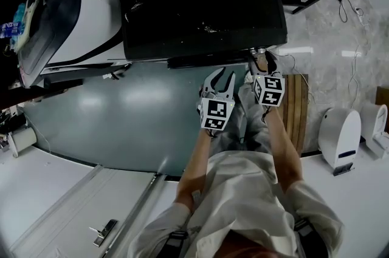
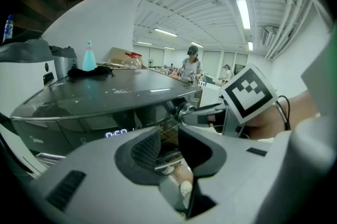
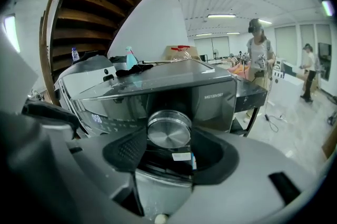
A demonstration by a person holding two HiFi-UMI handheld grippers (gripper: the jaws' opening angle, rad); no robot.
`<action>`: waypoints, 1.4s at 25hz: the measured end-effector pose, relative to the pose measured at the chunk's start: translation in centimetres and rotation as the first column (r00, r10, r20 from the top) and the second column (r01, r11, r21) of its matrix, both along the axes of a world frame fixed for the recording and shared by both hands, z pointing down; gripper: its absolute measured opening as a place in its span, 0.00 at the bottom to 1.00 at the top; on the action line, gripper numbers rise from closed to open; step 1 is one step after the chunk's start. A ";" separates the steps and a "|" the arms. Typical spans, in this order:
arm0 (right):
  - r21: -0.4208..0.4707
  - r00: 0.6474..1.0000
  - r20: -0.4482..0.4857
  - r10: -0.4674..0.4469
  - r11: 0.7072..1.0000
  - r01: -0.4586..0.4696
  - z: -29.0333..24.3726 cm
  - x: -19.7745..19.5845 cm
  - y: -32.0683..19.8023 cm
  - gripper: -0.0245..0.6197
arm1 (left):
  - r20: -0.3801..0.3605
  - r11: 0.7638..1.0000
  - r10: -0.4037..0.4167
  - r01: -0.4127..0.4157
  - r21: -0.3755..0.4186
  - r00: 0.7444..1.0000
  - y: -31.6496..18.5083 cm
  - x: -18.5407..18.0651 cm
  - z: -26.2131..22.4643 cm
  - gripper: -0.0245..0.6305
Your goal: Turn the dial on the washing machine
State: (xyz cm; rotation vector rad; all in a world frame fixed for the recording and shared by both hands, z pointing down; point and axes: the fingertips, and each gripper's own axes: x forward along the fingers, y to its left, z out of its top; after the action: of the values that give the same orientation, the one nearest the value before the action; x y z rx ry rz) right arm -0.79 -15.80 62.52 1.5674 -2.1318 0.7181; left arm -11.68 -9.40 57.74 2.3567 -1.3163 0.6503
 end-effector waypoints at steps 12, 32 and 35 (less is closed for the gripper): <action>-0.041 0.976 0.210 0.061 0.998 -0.054 0.1 0.3 -0.1 0.45 | -0.005 1.000 0.009 -0.009 -0.001 1.000 0.0 0.9 -0.1 0.20; -0.136 0.826 0.531 0.189 0.981 -0.138 0.6 0.9 -0.2 0.45 | 0.001 1.000 0.026 -0.026 -0.007 1.000 0.2 1.4 0.6 0.20; -0.161 0.772 0.595 0.222 0.975 -0.156 0.5 1.1 -0.3 0.45 | -0.001 1.000 0.023 -0.023 -0.014 1.000 0.2 1.5 0.6 0.20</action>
State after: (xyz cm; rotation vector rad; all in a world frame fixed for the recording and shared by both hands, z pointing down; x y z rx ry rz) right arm 0.26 -16.13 63.03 1.6637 -2.3165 1.5665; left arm -10.17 -9.18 58.36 2.3638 -1.2819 0.6627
